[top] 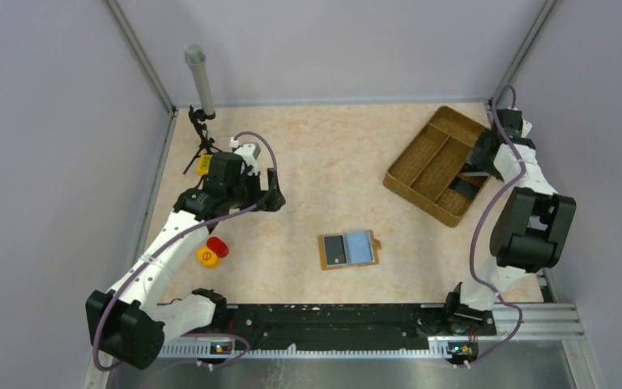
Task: Put the credit cards into the card holder
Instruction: Pick up the credit card from the storage box.
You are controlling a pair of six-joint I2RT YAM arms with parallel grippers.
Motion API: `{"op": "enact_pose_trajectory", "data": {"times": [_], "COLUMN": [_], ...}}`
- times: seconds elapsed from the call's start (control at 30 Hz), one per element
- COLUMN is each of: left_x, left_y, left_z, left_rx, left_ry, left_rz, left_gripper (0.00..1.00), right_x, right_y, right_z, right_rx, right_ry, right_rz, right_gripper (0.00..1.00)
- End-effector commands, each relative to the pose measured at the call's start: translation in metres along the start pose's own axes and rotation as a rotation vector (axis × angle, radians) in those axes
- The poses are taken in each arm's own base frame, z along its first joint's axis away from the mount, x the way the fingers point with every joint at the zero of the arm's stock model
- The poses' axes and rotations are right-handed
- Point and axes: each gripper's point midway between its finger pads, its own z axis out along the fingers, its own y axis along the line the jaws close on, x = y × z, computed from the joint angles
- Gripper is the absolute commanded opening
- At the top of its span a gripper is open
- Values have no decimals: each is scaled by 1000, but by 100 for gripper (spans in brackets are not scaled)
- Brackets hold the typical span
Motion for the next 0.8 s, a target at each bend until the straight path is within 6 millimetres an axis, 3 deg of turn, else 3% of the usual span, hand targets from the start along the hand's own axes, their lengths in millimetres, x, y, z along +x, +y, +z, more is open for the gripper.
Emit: {"op": "enact_pose_trajectory", "data": {"times": [0.0,0.13,0.33,0.47,0.77], "left_x": [-5,-3,-3,-3,-3], "left_y": [2,1,0,0,0], "left_z": [-2,-1,-1,-1,-2], "left_rx": [-8,2,5,6,9], "left_ry": [-26,-18,-20,-20,-24], "left_rz": [20,18,19,19,20], "left_gripper": [99,99,99,99,99], "right_x": [-39,-45,-26,-19,-33], "right_y": [-12,-11,-13,-20,-41], "right_z": [22,44,77,77,52], "right_rx": [42,41,46,63,111], "right_ry": [-48,-15,96,106,60], "right_rz": [-23,-28,-51,-39,-6], "right_gripper": [73,74,74,71,67]}}
